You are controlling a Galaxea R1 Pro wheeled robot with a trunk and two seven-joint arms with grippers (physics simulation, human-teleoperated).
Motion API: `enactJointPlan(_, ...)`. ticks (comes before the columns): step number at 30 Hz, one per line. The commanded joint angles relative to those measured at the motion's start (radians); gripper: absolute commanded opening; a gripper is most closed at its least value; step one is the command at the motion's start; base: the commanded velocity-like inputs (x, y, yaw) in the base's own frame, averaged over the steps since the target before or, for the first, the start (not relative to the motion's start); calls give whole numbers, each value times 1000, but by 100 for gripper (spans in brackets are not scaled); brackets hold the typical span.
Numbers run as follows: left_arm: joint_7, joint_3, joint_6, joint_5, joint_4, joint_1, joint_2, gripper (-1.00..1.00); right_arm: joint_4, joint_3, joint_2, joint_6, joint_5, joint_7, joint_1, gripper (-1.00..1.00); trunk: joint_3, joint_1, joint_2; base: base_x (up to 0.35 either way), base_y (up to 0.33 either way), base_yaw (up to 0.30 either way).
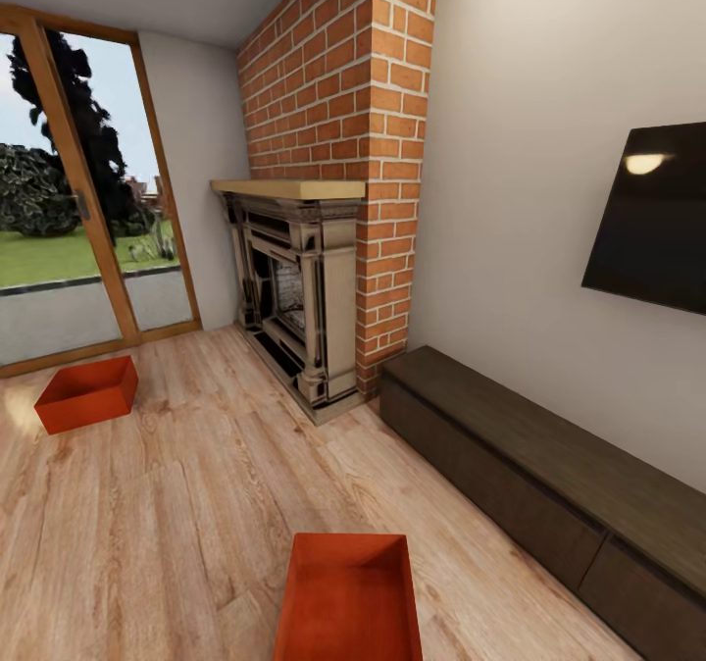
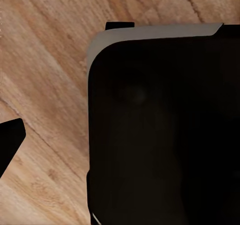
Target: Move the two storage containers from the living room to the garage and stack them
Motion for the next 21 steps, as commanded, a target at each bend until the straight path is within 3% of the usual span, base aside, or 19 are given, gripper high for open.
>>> enactJointPlan(1,1,-1,-2,-1,-1,0,1,100,3,7,2,-6,-10,5,-1,100,-1,0,0,0,0,0)
enactJointPlan(6,1,-5,-2,-2,2,0,13,100,3,5,1,-2,-10,0,-1,100,-7,0,0,0,0,0)
enactJointPlan(12,2,-7,-2,-2,-9,0,3,100,3,4,-4,2,-11,-4,-2,100,-17,0,0,0,0,0)
enactJointPlan(21,2,-10,-2,-4,-5,0,8,100,3,6,-1,6,-11,-6,-1,100,-31,0,0,0,0,0)
